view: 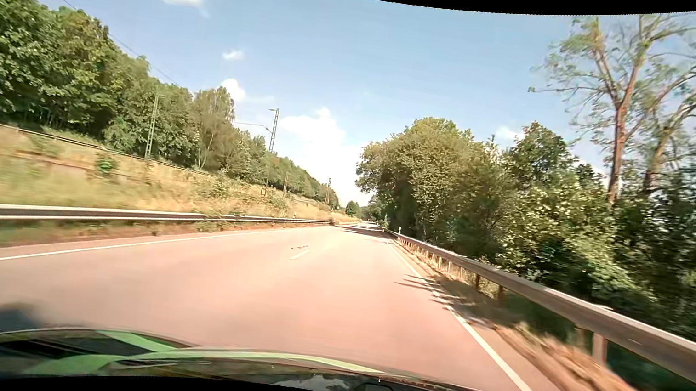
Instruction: Follow the waypoints while adhering to traffic rules and regulations
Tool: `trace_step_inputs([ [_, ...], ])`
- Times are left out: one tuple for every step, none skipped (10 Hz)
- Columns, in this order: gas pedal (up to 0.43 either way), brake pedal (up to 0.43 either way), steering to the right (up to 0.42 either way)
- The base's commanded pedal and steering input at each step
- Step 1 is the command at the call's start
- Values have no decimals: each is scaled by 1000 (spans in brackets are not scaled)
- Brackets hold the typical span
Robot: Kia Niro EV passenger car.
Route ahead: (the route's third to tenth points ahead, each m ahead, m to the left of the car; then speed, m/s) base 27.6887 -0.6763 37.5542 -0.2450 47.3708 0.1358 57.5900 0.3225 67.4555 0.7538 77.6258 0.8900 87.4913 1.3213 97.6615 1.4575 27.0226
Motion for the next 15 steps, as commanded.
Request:
trace_step_inputs([
  [169, 0, -2],
  [169, 0, -2],
  [169, 0, -1],
  [169, 0, 0],
  [177, 0, 0],
  [197, 0, 0],
  [209, 0, 0],
  [220, 0, 0],
  [228, 0, 0],
  [248, 0, -1],
  [268, 0, -1],
  [280, 0, -1],
  [280, 0, -1],
  [287, 0, -1],
  [299, 0, -1],
])
